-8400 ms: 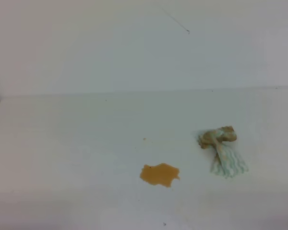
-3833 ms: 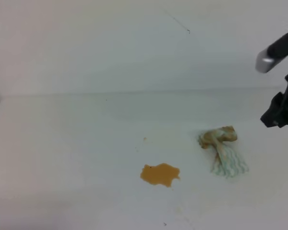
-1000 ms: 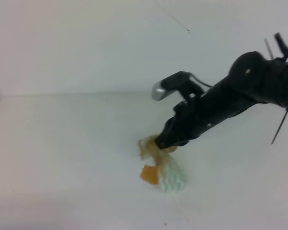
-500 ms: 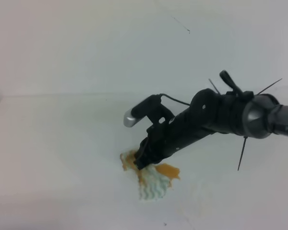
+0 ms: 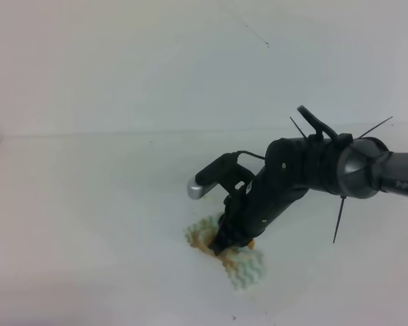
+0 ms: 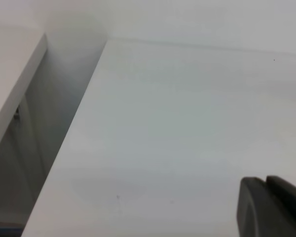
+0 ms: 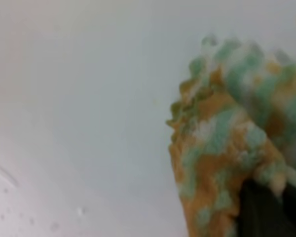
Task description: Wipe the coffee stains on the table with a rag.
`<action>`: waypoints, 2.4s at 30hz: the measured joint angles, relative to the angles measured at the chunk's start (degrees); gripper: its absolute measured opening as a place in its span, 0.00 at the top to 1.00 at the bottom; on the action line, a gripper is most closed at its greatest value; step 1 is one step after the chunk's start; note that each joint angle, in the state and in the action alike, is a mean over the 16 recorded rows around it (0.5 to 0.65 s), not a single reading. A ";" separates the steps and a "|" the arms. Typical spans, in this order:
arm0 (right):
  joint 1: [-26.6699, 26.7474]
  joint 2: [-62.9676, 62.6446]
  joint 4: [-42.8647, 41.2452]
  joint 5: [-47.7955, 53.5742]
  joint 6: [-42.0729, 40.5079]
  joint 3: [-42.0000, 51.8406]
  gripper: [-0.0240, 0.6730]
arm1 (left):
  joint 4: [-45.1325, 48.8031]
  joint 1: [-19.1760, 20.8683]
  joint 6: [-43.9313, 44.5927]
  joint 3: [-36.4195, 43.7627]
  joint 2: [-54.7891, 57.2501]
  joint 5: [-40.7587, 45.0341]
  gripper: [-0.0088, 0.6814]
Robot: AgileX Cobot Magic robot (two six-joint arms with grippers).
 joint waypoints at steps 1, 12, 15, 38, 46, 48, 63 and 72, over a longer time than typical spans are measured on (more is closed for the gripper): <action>-0.27 -0.01 -1.05 0.54 1.02 0.01 0.96 | 0.00 0.00 0.00 0.00 0.00 0.00 0.99; -4.73 -0.40 -4.90 4.10 6.04 0.15 0.96 | 0.00 0.00 0.00 0.00 0.00 0.00 0.99; -5.60 -0.47 -4.08 4.14 5.87 0.16 0.96 | 0.00 0.00 0.00 0.00 0.00 0.00 0.99; -5.90 -1.36 10.04 -0.48 -1.52 0.16 0.96 | 0.00 0.00 0.00 -0.13 0.09 0.00 0.99; -11.63 -7.04 6.61 -1.67 -0.25 0.17 0.96 | 0.00 0.00 0.00 0.00 0.00 -0.05 0.99; -13.17 -9.03 6.13 -1.65 -0.50 0.26 0.96 | 0.00 0.00 0.00 0.00 0.00 -0.05 0.99; -20.34 -21.93 5.06 -11.27 -0.86 15.28 0.96 | 0.00 0.00 0.00 0.00 0.00 -0.05 0.99; -20.61 -23.12 6.36 -22.31 -0.80 28.28 0.96 | 0.00 0.00 0.00 0.00 0.00 -0.05 0.99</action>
